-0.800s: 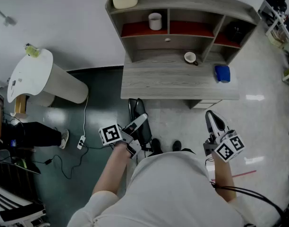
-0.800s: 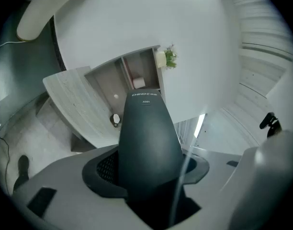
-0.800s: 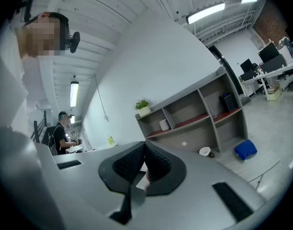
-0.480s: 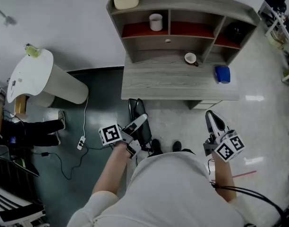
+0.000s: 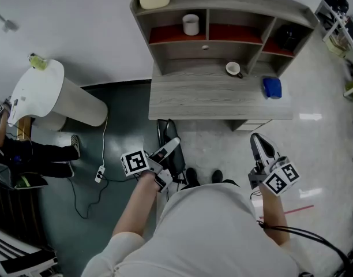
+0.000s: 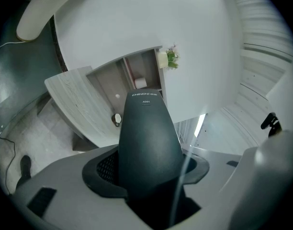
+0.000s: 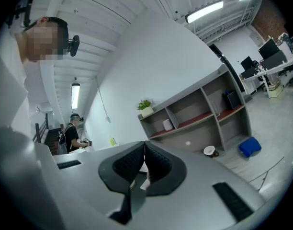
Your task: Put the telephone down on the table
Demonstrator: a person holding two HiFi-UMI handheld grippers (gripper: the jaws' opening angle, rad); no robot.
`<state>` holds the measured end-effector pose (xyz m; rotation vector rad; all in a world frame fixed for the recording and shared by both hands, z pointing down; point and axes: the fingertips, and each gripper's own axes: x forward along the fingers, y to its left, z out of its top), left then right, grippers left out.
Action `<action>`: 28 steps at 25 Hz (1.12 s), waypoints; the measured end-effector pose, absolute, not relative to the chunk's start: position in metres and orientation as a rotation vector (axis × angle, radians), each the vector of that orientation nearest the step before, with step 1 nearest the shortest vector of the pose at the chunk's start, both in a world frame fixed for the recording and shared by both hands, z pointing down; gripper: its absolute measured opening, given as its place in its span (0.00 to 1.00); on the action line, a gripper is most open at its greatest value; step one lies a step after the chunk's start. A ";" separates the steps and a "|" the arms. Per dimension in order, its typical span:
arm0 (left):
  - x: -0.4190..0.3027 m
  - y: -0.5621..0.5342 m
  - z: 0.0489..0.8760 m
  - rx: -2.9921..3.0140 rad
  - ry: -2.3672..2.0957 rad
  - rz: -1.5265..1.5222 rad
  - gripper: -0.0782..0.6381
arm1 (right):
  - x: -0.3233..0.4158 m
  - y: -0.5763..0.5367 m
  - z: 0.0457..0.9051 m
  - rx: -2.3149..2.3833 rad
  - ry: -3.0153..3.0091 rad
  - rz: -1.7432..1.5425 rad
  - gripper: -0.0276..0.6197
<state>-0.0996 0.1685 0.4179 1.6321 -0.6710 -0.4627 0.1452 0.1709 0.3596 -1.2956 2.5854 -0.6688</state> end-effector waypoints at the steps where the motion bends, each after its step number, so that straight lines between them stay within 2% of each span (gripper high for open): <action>1: -0.101 0.168 0.419 1.632 -0.669 -0.460 0.51 | 0.144 0.171 0.360 -1.300 2.583 -0.670 0.07; 16: -0.161 0.159 0.472 1.630 -0.737 -0.295 0.51 | 0.107 0.167 0.374 -1.371 2.510 -0.686 0.07; 28: -0.169 0.122 0.471 1.638 -0.747 -0.277 0.51 | 0.102 0.134 0.382 -1.388 2.501 -0.716 0.07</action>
